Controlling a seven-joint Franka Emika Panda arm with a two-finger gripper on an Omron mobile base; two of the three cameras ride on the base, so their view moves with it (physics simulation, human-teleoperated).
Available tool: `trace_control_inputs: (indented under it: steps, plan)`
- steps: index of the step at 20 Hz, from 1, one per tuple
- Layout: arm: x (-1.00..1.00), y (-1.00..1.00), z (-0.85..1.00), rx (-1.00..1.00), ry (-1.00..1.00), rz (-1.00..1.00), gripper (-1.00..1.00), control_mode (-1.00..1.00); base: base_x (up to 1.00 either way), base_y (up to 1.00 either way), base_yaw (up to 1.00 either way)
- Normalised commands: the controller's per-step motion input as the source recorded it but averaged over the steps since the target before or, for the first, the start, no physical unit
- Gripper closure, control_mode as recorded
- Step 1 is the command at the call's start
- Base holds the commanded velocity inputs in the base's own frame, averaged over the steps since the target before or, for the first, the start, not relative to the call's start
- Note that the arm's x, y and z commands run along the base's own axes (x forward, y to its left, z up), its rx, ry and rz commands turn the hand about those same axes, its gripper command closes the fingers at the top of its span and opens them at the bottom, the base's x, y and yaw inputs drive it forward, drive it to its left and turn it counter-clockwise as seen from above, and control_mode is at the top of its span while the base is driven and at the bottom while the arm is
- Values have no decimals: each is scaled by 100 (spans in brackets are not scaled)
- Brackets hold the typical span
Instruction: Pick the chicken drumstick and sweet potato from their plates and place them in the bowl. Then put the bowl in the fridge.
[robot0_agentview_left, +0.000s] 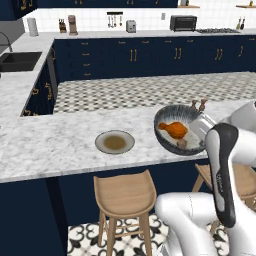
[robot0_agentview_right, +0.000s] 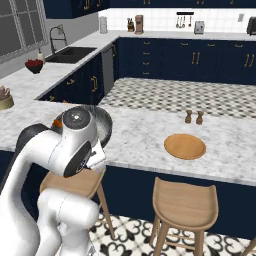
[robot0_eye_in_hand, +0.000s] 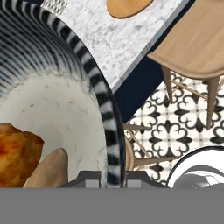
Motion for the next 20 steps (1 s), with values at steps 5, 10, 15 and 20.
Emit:
trace_control_inputs:
  steps: [5,10,15,20]
  plan:
    - [-77,6,49,0,13,-1,100,-100,0,0,0]
    - [-36,1,20,0,9,0,100,100,-26,-6,0]
    - [0,0,0,0,0,0,100,100,-68,-87,-8]
    - [0,0,0,0,0,0,100,100,-37,-100,-17]
